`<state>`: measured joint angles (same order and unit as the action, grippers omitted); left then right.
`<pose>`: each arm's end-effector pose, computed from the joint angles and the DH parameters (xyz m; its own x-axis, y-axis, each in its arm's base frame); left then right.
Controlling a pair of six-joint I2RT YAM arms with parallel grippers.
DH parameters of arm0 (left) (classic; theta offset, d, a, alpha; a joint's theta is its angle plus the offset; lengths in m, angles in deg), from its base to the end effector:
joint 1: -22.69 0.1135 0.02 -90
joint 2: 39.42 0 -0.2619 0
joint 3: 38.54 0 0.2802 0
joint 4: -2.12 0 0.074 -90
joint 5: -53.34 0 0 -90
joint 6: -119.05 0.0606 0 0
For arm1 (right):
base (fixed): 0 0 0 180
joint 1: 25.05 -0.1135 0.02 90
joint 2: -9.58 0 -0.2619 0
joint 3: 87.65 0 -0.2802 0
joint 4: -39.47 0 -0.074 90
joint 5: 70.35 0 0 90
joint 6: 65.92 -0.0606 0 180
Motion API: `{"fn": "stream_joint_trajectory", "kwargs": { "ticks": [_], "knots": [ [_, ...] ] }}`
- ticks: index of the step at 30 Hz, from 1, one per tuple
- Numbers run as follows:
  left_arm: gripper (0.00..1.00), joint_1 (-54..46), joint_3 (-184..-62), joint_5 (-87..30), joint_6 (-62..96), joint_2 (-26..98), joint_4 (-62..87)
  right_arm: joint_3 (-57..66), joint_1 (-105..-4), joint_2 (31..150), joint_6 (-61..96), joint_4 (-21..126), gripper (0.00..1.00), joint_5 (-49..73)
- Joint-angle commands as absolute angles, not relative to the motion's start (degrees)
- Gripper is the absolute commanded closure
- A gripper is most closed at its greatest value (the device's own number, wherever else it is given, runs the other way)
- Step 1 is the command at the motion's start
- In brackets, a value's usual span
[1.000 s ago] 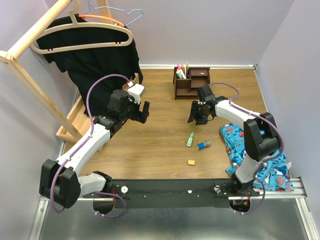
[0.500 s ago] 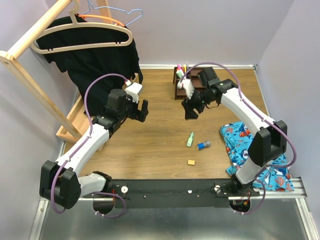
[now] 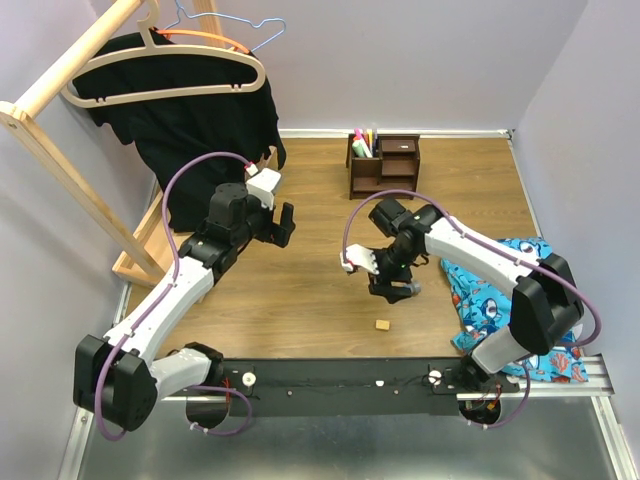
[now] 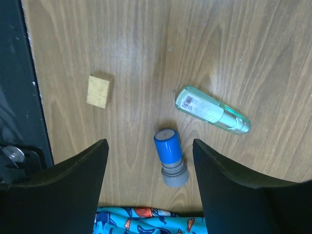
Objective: Sort the stationery into containers
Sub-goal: Pick up the stationery from the center of the board.
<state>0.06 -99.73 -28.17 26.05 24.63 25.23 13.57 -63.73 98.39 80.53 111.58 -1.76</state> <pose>0.2787 -0.1259 0.2764 -0.4300 0.1232 -0.8944 0.4812 0.8695 -0.1116 0.2269 0.2100 0.1973 0.0900 -0.9219 -0.3769 -0.9876 -0.1315 0.0859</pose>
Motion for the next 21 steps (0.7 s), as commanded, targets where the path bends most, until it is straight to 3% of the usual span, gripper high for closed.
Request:
{"fn": "stream_joint_trajectory", "kwargs": {
  "ticks": [1, 14, 21],
  "knots": [
    [0.01, -0.24, -99.07, -26.73, 25.62, 23.86, 24.15, 17.57, -63.99, 96.68, 82.18, 109.06, 0.23, 2.85],
    [0.01, -2.09, -99.42, -21.46, 28.79, 25.44, 25.82, 29.0, -63.46, 90.97, 85.96, 103.61, 0.24, 9.8],
    [0.01, -2.09, -99.69, -21.28, 27.56, 26.58, 25.03, 29.18, -62.85, 90.61, 85.17, 98.34, 0.24, 8.66]
  ]
}}
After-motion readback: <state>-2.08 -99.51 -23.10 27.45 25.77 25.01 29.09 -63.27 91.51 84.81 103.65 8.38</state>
